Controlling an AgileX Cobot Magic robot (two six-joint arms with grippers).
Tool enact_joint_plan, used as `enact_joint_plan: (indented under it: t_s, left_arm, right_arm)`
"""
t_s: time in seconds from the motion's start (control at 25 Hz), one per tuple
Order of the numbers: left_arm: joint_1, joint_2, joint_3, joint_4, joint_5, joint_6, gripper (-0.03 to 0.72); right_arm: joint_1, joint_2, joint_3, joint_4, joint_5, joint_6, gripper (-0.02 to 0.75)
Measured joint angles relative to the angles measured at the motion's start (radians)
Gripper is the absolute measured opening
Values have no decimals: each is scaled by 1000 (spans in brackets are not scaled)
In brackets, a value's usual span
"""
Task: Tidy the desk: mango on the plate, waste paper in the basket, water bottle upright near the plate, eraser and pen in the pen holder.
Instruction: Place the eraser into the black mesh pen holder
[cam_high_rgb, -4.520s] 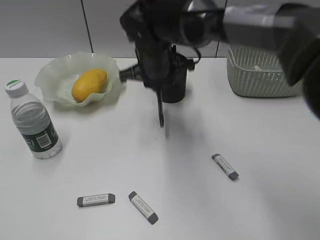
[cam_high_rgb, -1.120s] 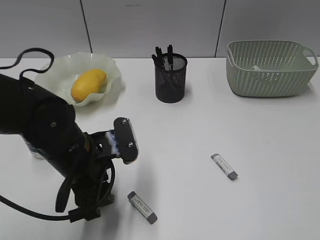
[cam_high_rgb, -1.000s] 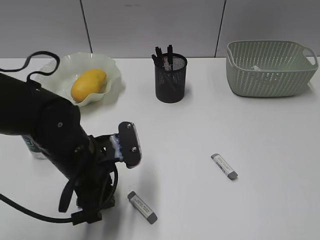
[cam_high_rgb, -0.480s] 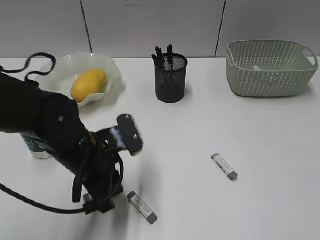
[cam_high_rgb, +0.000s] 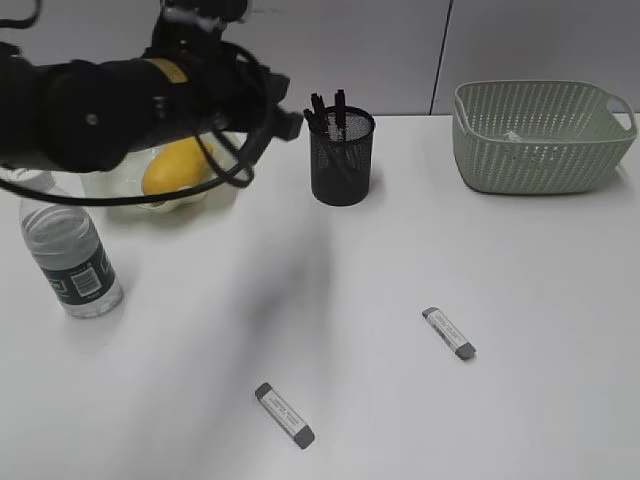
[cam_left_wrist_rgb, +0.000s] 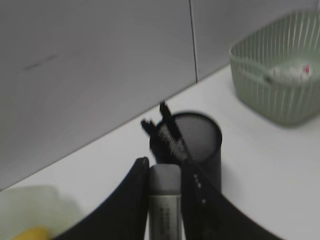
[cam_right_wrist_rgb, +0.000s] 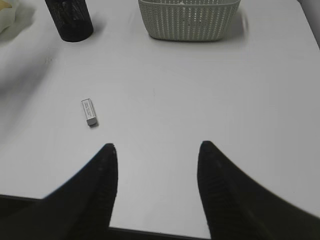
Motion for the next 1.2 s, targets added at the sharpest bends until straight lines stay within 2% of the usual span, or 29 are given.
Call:
enact_joint_plan:
  t_s: [0.08,0.16,0.24,0.28,0.36,0.6,0.84,1.0,1.12,1.2]
  left_arm:
    - [1,75,-70,149,-86,-251,141]
    - [9,150,-151,400,-202,-560,141]
    - [26,210,-213,634,-302,-785,141]
    - [32,240,-245,722,-331,-855,141]
    - [48,291,-293,811,-375,-944,141]
    - [119,424,-404,854,-426,-980,141]
    - [128,495,-484,861,-399,-937,141]
    - [133,524,-491,862,-384,-934,143]
    - [142,533,-493,863,-371,-934,222]
    - [147,533,-493,861,-369,-934,325]
  right_arm:
    - [0,0,0,0,0,0,415]
    - [0,0,0,0,0,0,415]
    - [0,0,0,0,0,0,415]
    - [0,0,0,0,0,0,415]
    - [0,0,0,0,0,0,415]
    - [0,0,0,0,0,0,415]
    - [0,0,0,0,0,0,415]
    - [0,0,0,0,0,0,414]
    - [0,0,0,0,0,0,414]
    - [0,0,0,0,0,0,414]
